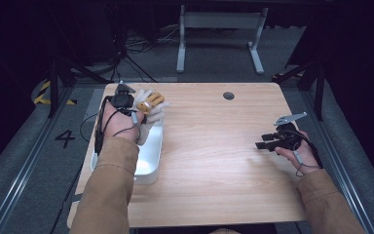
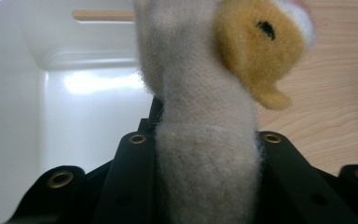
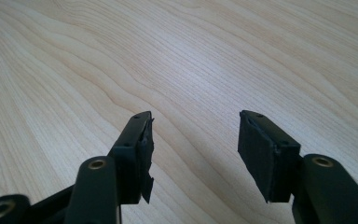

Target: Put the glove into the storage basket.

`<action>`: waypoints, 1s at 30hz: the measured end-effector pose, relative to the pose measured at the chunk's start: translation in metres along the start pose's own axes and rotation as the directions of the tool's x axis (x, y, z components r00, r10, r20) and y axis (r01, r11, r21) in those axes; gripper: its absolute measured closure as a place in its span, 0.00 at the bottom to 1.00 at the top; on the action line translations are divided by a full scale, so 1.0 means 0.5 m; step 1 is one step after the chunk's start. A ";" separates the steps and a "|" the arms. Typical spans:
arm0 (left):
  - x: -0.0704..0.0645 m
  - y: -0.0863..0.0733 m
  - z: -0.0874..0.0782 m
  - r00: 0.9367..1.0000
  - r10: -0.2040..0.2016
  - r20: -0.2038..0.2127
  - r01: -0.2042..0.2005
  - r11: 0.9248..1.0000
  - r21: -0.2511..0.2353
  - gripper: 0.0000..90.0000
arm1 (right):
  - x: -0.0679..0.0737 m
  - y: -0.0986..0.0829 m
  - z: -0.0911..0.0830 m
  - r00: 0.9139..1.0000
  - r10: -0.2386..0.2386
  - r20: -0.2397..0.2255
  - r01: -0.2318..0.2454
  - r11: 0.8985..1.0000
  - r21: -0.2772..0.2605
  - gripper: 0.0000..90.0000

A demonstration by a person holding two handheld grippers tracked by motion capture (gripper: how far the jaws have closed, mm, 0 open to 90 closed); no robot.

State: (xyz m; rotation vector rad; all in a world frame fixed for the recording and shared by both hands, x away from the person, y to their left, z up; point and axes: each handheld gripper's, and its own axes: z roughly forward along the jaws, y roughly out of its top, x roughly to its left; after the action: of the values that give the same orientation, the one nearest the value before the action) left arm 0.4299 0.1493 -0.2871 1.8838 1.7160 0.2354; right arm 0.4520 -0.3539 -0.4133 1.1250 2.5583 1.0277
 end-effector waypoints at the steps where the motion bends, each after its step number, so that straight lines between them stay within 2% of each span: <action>1: 0.000 0.000 0.000 1.000 0.000 0.000 0.000 1.000 0.000 0.79 | 0.000 0.000 -0.001 1.000 -0.001 -0.001 0.001 1.000 0.000 0.51; 6: 0.011 -0.005 -0.003 1.000 -0.019 -0.002 0.019 1.000 -0.007 0.79 | 0.000 -0.001 -0.001 1.000 -0.001 0.000 0.001 1.000 0.000 0.51; 19: 0.045 -0.010 0.000 0.995 -0.090 -0.042 0.091 0.996 0.009 0.79 | 0.002 -0.003 0.001 1.000 0.007 0.005 -0.007 1.000 0.013 0.51; 24: 0.054 -0.019 0.013 0.992 -0.116 -0.053 0.117 0.993 0.013 0.79 | -0.003 -0.005 -0.005 1.000 0.014 0.006 -0.014 1.000 0.002 0.51; 30: 0.069 -0.031 0.044 0.989 -0.140 -0.049 0.141 0.989 0.032 0.79 | -0.002 -0.005 -0.005 1.000 0.013 0.004 -0.013 1.000 0.003 0.51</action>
State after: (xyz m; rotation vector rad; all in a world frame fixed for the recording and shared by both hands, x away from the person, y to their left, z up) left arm 0.4331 0.1759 -0.3213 1.7850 1.8866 0.1964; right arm 0.4501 -0.3571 -0.4133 1.1451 2.5530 1.0240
